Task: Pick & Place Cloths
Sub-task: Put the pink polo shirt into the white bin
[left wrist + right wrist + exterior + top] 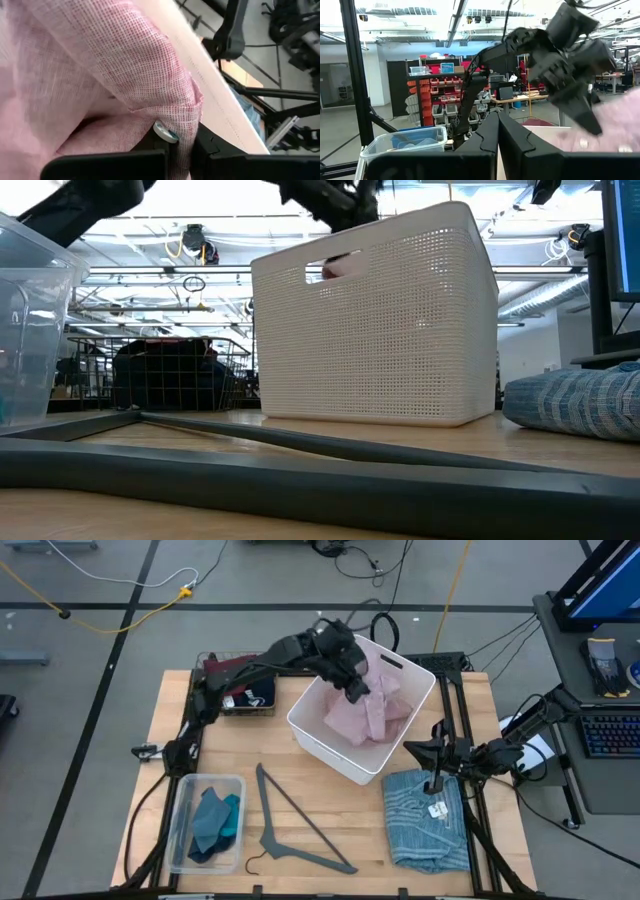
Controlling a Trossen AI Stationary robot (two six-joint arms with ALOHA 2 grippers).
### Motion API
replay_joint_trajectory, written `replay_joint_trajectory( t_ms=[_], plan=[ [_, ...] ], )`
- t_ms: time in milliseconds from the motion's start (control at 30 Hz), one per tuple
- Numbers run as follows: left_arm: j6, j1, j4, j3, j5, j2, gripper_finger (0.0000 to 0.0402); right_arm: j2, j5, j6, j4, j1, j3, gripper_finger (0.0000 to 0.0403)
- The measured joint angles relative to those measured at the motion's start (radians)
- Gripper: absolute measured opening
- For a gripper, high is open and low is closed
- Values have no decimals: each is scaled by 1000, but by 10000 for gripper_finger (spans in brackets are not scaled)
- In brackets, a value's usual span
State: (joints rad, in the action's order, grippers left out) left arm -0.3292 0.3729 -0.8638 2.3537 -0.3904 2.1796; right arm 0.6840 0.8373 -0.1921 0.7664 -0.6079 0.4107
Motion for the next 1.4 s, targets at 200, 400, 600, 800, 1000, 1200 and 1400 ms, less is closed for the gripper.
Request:
replay_joint_trajectory(
  t_ms=[200, 400, 600, 800, 1000, 1200, 1400],
  plan=[
    [-50, 20, -2, 0, -28, 62, 17, 0, 2, 0, 0, 0, 0, 0],
    [-78, 37, -14, -5, 3, 73, 17, 0, 3, -3, -1, 0, 0, 0],
    [-70, 29, -42, -7, 43, 107, 17, -1, 5, -5, -1, 0, 0, 0],
    [-83, 27, -87, -9, 81, 139, 22, 0, 5, -4, -1, 0, 0, 0],
    [-85, 27, -91, -11, 87, 150, 44, 0, 29, -4, 0, 0, 0, 0],
    [-71, 23, -88, -11, 112, 150, 119, 0, 26, -3, 0, 0, 0, 0],
    [-45, 22, -112, -11, 101, 139, 198, 0, 26, -3, 0, 0, 0, 0]
  ],
)
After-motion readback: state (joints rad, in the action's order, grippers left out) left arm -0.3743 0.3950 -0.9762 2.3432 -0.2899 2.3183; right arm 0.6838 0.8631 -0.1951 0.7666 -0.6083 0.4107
